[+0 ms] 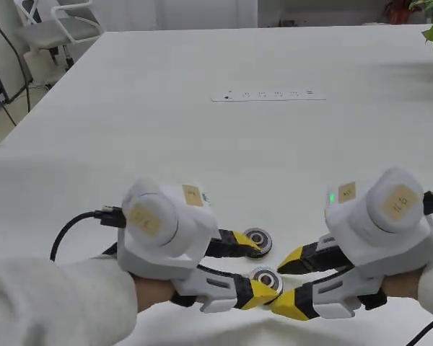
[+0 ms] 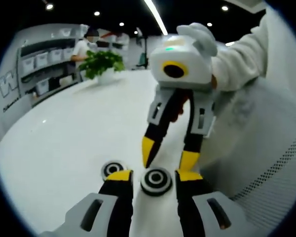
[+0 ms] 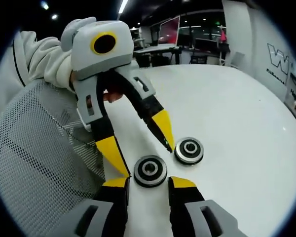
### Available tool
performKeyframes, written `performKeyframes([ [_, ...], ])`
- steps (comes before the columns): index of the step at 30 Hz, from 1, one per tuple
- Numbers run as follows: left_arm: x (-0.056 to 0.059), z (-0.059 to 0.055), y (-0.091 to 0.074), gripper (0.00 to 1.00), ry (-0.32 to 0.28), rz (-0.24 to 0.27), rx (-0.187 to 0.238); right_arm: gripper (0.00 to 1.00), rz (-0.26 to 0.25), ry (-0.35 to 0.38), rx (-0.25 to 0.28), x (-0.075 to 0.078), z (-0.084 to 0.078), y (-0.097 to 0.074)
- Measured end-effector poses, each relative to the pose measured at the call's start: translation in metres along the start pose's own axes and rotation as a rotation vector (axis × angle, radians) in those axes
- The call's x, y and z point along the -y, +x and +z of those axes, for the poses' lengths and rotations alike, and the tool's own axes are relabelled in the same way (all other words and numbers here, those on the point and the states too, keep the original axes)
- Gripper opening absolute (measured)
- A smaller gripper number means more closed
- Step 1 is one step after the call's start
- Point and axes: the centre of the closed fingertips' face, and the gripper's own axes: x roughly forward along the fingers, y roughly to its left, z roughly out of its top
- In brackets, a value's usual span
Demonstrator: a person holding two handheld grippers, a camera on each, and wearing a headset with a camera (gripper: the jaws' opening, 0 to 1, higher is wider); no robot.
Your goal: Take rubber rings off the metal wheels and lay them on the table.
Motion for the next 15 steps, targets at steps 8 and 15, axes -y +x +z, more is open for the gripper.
performKeyframes([
  [8,0.0033,-0.0007,0.0054,0.22,0.019,-0.007,-0.013,0.24,0.0,0.013,0.0,0.0014,-0.0021,-0.0001],
  [15,0.003,-0.0053,0.0046,0.18,0.044,-0.004,-0.033,0.19,-0.001,0.005,-0.014,0.0021,-0.0053,0.0005],
])
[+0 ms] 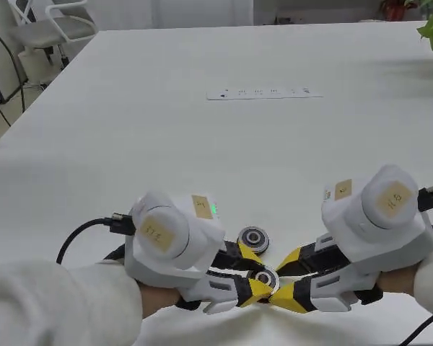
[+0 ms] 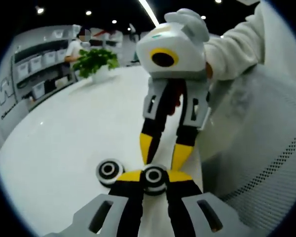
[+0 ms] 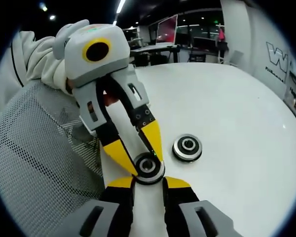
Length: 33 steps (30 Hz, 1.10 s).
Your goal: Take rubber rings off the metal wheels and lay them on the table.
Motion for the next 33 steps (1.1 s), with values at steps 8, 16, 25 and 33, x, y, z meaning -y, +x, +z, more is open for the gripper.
performKeyframes([
  [8,0.0,0.0,-0.001,0.15,0.003,0.001,0.023,0.13,0.002,0.001,-0.021,0.001,-0.005,-0.001],
  [16,-0.001,0.0,-0.001,0.15,-0.001,0.004,0.026,0.08,0.007,-0.004,-0.025,0.0,-0.005,-0.002],
  [25,-0.002,-0.001,0.001,0.15,-0.004,0.007,0.028,0.0,-0.009,0.018,-0.04,0.004,-0.005,-0.004],
  [33,-0.003,-0.001,0.001,0.15,0.007,0.008,0.024,0.0,-0.009,0.151,-0.006,0.01,-0.003,-0.009],
])
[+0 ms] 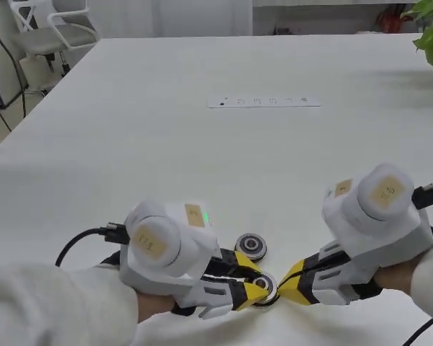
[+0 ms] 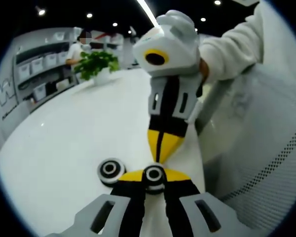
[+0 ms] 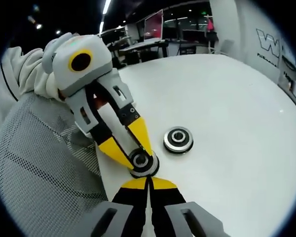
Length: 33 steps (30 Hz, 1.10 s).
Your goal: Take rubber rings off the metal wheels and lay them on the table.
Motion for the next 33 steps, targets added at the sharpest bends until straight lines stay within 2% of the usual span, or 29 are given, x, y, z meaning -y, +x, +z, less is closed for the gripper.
performKeyframes([
  [8,-0.002,-0.001,0.0,0.15,-0.013,0.003,0.003,0.0,0.004,0.046,0.039,0.004,0.002,0.0],
  [11,-0.002,-0.001,0.0,0.15,-0.013,0.001,0.004,0.0,0.029,0.162,0.057,0.003,0.004,-0.002],
  [13,-0.001,-0.001,0.0,0.15,-0.011,0.001,0.004,0.0,0.047,0.168,0.073,0.004,0.005,-0.002],
  [21,0.0,-0.001,0.0,0.15,-0.005,-0.004,0.003,0.0,0.078,0.297,0.1,0.002,0.007,-0.003],
  [22,0.0,-0.002,0.0,0.15,-0.009,-0.003,0.003,0.0,0.087,0.33,0.106,0.001,0.008,-0.003],
  [30,-0.001,-0.002,-0.001,0.14,0.007,0.001,-0.002,0.0,0.102,0.406,0.132,-0.001,0.011,-0.003],
  [33,-0.001,-0.003,-0.001,0.14,0.006,0.0,-0.002,0.0,0.107,0.408,0.135,-0.003,0.011,-0.003],
])
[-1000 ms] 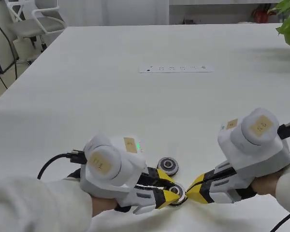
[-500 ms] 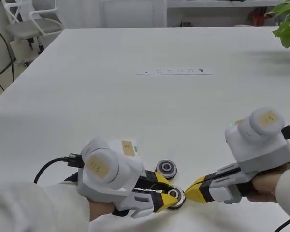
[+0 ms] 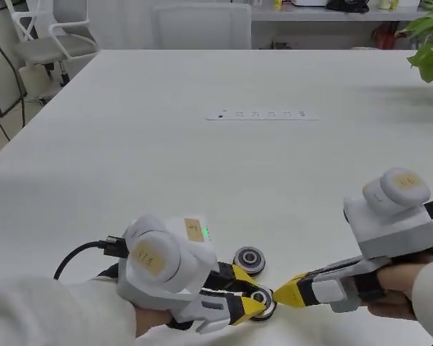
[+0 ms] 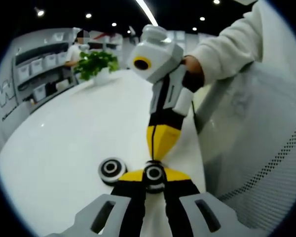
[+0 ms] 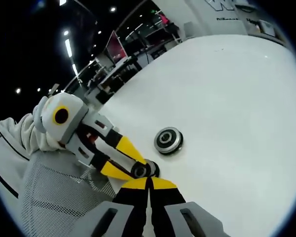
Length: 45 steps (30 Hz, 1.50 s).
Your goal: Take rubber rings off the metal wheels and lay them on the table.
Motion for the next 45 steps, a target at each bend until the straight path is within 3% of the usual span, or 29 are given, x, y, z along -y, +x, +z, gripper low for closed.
performKeyframes([
  [31,-0.001,-0.001,-0.001,0.14,0.015,0.002,0.002,0.0,0.041,-0.016,0.015,-0.017,0.006,0.002],
  [34,-0.001,-0.001,0.0,0.14,0.01,0.003,0.008,0.0,0.107,0.021,0.072,-0.03,0.017,0.003],
  [35,-0.001,-0.001,0.0,0.14,0.008,0.007,0.009,0.0,0.079,0.016,0.032,-0.025,0.014,0.001],
  [36,-0.001,0.0,0.0,0.14,0.013,0.008,0.011,0.0,0.036,-0.085,0.041,-0.016,0.015,0.002],
  [38,-0.001,0.0,0.0,0.14,0.013,0.01,0.014,0.0,0.064,-0.037,0.041,-0.024,0.016,0.003],
  [42,-0.001,0.0,0.0,0.14,-0.001,0.017,0.022,0.0,0.045,-0.032,0.028,-0.021,0.014,0.003],
  [45,0.001,0.0,0.0,0.15,0.015,0.022,0.025,0.0,0.018,0.056,-0.013,-0.015,0.008,0.004],
])
